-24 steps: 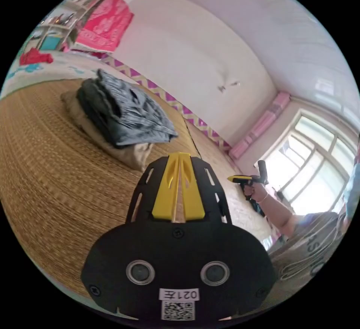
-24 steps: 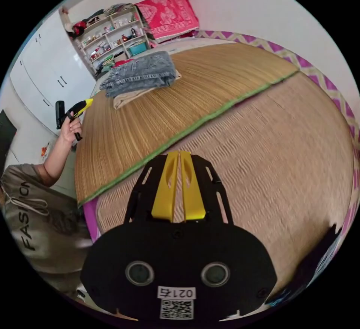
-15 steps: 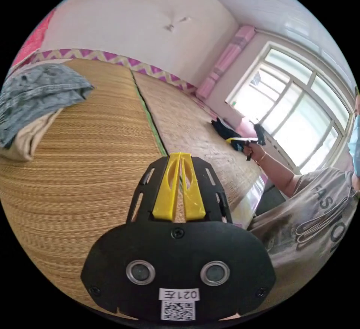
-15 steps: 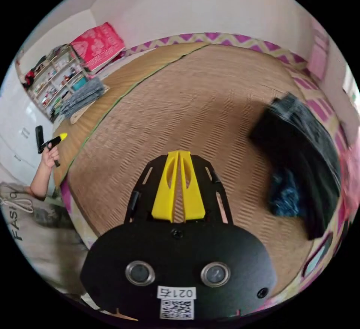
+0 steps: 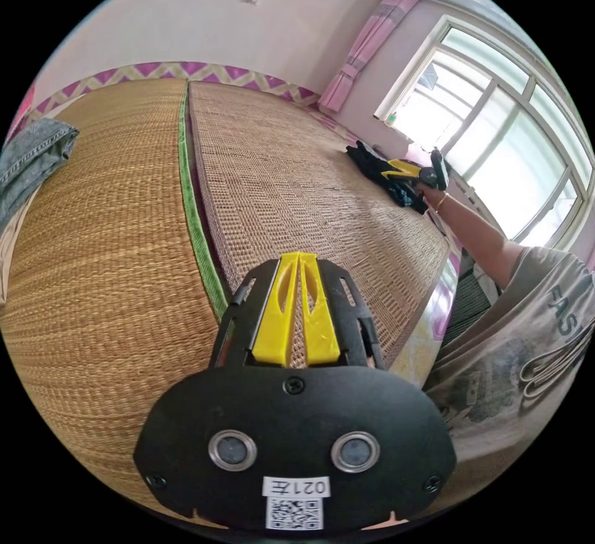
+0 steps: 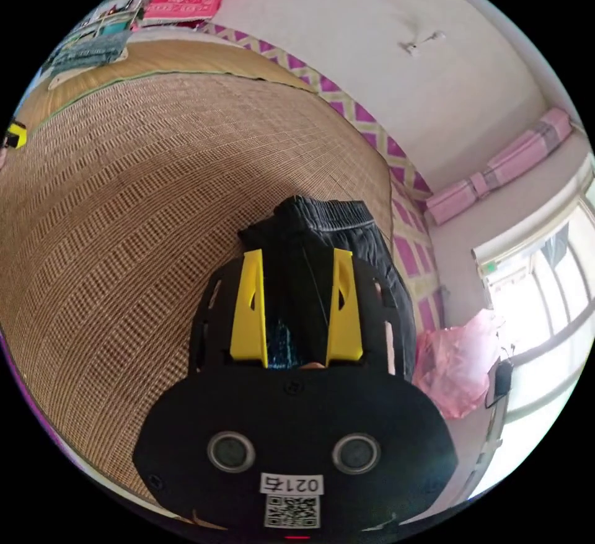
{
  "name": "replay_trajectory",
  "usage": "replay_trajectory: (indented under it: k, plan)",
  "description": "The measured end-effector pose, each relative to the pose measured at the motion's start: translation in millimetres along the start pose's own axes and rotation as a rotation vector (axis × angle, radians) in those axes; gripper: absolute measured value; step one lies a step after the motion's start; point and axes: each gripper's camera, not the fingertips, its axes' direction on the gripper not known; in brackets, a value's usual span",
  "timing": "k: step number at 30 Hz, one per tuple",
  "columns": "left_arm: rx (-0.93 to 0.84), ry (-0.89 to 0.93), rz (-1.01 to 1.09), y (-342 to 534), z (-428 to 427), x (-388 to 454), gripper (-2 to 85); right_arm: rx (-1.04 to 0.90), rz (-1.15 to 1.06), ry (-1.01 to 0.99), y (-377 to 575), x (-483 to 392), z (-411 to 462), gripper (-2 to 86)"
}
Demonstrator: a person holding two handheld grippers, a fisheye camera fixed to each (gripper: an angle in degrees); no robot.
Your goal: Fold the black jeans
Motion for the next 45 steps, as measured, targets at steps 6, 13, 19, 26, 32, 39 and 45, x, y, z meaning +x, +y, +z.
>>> replay_trajectory:
  k: [6, 13, 19, 26, 32, 39, 45]
  plan:
    - [-0.008, -0.139, 0.066, -31.1, -6.7, 30.3, -1.0, -0.151, -0.145, 0.138, -50.8, -12.9, 21.7, 12.7]
    - [-0.02, -0.138, -0.044, -59.8, -23.2, 0.4, -1.0, -0.017, 0.281, -0.07, -53.2, 108.9, -49.2, 6.1]
    - [0.004, -0.104, -0.05, -71.9, -46.7, -20.9, -1.0, 0.133, 0.552, -0.11, -57.3, 236.7, -189.2, 5.5]
    - [0.104, 0.041, -0.077, -82.7, -123.7, -32.8, -1.0, 0.28, 0.245, -0.036, -184.2, 105.6, -387.9, 5.4]
    - [0.197, 0.08, -0.059, -49.6, -221.6, -42.2, -1.0, 0.408, -0.066, -0.251, -272.8, -164.0, -444.4, 5.6]
    - [0.161, 0.034, -0.197, 29.6, -290.2, -104.0, -0.9, 0.257, -0.144, -0.622, -298.8, -367.7, -372.4, 6.2]
    - [0.194, 0.064, -0.308, 83.4, -319.4, -154.6, -0.9, 0.241, -0.214, -0.652, -264.5, -372.0, -376.8, 10.7]
